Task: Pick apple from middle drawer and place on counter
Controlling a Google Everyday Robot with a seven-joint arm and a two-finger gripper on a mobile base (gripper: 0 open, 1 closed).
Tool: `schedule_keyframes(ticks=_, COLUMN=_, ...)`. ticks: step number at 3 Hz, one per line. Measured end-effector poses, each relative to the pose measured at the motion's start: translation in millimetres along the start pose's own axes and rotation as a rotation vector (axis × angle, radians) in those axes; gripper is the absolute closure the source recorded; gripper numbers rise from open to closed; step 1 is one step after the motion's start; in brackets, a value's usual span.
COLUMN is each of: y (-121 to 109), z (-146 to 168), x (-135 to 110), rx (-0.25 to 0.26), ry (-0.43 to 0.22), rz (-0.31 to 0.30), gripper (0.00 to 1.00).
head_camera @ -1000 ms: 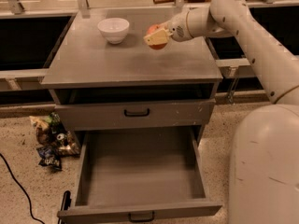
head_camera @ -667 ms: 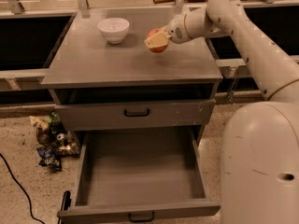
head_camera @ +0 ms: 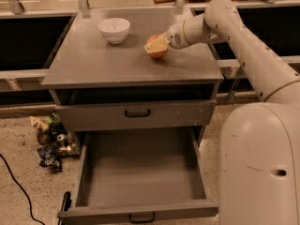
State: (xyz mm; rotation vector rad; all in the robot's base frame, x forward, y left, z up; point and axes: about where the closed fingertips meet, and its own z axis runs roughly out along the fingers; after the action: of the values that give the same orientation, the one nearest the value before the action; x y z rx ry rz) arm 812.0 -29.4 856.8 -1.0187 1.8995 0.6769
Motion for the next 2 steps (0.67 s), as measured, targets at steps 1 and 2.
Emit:
schedule_keyframes(ticks=1, y=-0.2, z=2.1, x=2.3, rx=-0.004, ry=0.001, rz=0.007, gripper=0.57)
schedule_keyframes(ticks=2, y=-0.6, z=4.3, x=4.2, rx=-0.012, ry=0.004, rz=0.015, gripper=0.34)
